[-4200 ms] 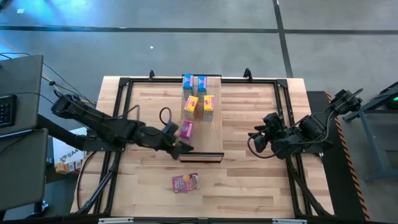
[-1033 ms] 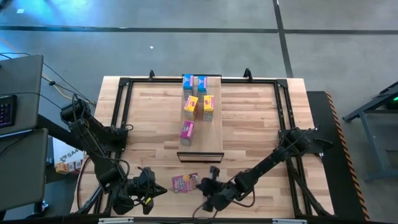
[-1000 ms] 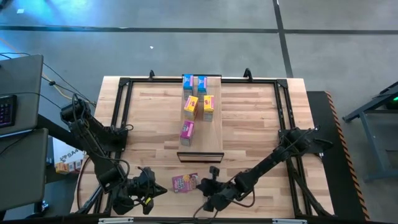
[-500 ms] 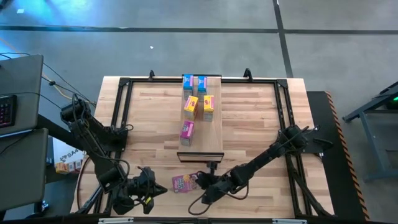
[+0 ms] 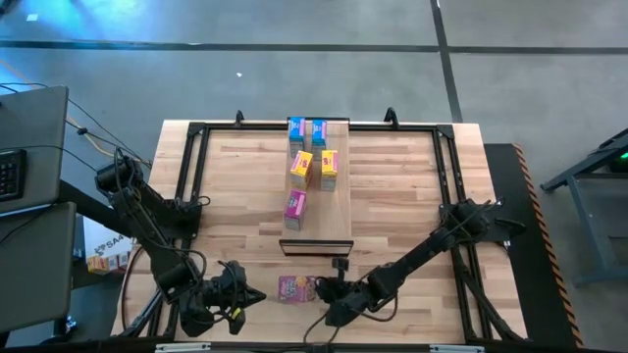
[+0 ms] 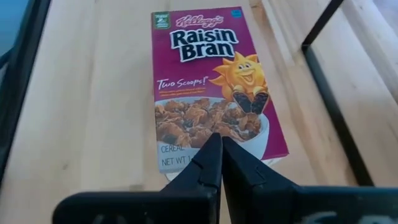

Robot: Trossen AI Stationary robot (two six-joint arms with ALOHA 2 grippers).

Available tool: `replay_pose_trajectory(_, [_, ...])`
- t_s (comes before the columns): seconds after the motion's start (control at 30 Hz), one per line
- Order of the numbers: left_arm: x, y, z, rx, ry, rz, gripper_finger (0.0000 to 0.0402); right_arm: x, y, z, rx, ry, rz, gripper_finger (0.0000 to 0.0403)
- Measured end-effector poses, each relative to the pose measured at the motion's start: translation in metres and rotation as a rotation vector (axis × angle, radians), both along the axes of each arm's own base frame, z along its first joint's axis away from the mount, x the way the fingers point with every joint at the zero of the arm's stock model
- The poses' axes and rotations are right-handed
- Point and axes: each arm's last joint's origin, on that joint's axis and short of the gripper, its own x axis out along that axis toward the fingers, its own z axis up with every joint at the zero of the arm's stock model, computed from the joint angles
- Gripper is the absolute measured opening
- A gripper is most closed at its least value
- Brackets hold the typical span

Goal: Stack cereal on shelf
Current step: Put the purple cereal box on the shelf

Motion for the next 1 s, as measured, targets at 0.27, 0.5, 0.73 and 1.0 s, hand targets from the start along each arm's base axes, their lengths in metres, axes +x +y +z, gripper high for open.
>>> replay_pose_trajectory(0.27, [0.006,-0.006,-0.03,-0.014,0.08,0.088,0.0,-0.013,0.017,-0.001,0.0,0.007,0.024,0.0])
replay_pose_trajectory(0.5, [0.023,-0.029,-0.087,-0.132,0.177,0.117,0.0,-0.016,0.02,-0.001,0.012,0.0,0.01,0.0])
replay_pose_trajectory(0.73, [0.04,-0.027,-0.127,-0.091,0.22,0.153,0.0,-0.015,0.02,-0.001,0.021,-0.006,0.012,0.0])
replay_pose_trajectory(1.0, [0.054,-0.015,-0.133,0.079,0.208,0.119,0.0,-0.014,0.022,0.0,0.054,-0.006,0.031,0.0])
